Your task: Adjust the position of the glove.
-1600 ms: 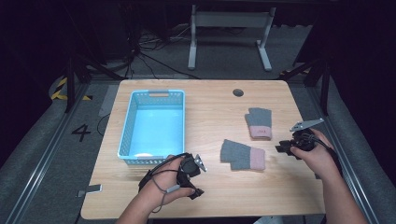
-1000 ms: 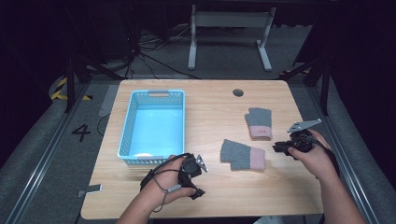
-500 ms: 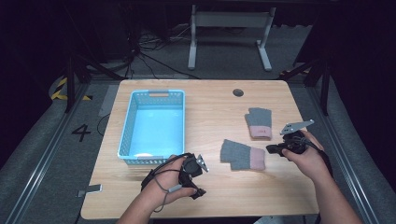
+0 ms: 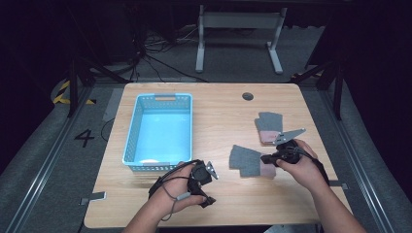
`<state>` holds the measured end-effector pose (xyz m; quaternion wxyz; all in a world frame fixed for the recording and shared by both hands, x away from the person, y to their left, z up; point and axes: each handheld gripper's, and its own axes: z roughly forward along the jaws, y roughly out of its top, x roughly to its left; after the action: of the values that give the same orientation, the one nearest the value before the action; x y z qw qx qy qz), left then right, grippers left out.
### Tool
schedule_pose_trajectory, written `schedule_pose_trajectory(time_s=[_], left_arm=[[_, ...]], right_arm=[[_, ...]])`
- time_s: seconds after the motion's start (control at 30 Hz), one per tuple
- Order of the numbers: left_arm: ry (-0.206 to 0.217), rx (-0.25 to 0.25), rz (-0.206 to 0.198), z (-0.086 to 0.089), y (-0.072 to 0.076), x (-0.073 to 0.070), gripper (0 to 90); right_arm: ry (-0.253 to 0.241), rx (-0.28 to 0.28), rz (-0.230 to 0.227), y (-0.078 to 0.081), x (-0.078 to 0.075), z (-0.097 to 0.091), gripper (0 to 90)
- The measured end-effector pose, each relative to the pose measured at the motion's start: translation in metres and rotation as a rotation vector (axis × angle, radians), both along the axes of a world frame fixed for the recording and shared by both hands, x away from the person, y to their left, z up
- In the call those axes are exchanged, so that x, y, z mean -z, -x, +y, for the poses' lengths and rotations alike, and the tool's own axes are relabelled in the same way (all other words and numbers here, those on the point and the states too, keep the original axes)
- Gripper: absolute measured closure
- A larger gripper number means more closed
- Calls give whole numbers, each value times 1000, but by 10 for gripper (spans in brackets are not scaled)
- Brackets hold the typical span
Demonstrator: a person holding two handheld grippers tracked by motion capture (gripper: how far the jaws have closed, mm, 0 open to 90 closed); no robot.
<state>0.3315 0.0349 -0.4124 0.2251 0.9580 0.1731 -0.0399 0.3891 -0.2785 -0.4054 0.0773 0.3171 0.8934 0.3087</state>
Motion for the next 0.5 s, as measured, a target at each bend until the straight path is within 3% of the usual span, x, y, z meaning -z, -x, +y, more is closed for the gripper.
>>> schedule_pose_trajectory(time_s=[0.23,0.5], left_arm=[[-1,-10,0,2,-1,1,312],[3,-10,-4,2,-2,0,309]], right_arm=[[4,-18,-17,-5,10,19,900],[33,-33,-23,-9,22,28,899]])
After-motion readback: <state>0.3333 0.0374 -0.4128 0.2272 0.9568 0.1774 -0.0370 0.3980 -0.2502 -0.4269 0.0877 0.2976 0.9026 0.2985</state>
